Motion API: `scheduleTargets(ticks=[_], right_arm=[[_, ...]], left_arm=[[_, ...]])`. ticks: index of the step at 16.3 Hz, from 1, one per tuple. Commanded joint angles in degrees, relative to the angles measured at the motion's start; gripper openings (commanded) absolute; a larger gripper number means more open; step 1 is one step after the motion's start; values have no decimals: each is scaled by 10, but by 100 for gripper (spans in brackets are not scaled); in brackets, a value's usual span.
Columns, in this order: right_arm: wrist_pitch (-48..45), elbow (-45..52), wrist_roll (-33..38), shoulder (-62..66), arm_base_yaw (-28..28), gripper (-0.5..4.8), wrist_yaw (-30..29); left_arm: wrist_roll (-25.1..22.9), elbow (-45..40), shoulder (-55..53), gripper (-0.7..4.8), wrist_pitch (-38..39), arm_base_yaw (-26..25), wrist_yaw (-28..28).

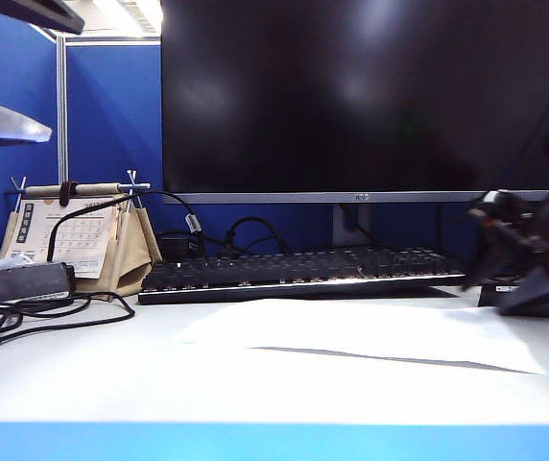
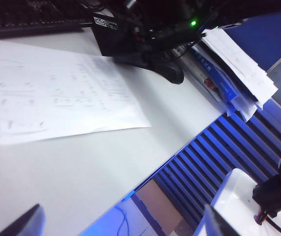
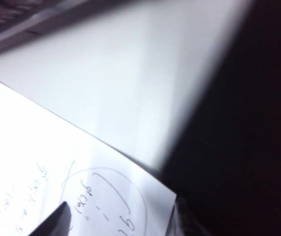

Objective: Put a wrinkled paper upside down.

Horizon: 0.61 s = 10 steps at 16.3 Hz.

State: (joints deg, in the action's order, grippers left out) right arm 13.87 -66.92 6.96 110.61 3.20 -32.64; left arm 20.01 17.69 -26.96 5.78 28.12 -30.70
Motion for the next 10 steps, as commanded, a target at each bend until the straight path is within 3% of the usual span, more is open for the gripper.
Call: scheduleTargets(ticks=[1, 2, 4, 5, 6, 7, 10], right_arm=[[20, 3, 6, 32, -20, 274, 10], [26, 3, 8, 45, -25, 272, 13], [26, 4, 9, 56, -25, 215, 12], [24, 3, 9, 59, -25, 147, 12], [21, 4, 9, 62, -25, 25, 12], [17, 3, 9, 63, -25, -6, 12], [12, 3, 9, 62, -24, -6, 12]], left_arm=[[2, 3, 0, 425, -6, 0, -2], [2, 3, 0, 425, -6, 0, -7], [2, 3, 0, 425, -6, 0, -14], [2, 3, 0, 425, -5, 0, -15], [2, 3, 0, 425, -6, 0, -15], [2, 3, 0, 425, -6, 0, -15], [2, 3, 0, 425, -6, 0, -14]])
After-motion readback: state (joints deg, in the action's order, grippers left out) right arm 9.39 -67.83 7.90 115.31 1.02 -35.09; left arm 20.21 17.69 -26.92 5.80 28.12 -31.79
